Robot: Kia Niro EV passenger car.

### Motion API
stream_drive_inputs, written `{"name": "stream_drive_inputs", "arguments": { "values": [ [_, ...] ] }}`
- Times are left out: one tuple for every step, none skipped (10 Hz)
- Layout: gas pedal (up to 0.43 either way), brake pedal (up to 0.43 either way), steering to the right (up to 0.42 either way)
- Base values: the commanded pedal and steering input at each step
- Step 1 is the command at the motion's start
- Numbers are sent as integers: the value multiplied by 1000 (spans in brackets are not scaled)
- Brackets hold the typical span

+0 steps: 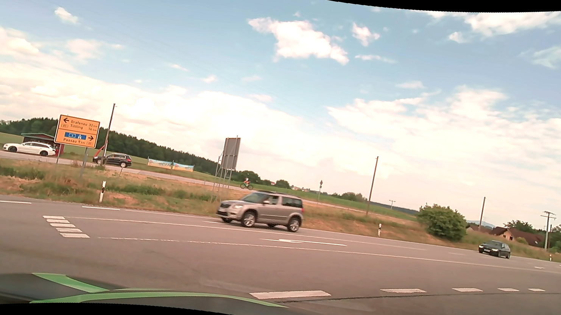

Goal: Follow the waypoints while adhering to traffic rules and regulations

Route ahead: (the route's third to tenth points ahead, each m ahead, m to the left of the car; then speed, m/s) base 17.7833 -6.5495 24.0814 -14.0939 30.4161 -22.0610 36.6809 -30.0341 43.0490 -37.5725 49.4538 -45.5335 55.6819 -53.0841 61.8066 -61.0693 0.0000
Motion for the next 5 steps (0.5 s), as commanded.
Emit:
{"name": "stream_drive_inputs", "arguments": {
  "values": [
    [0, 250, 178],
    [0, 250, 178],
    [0, 250, 178],
    [0, 250, 178],
    [0, 250, 178]
  ]
}}
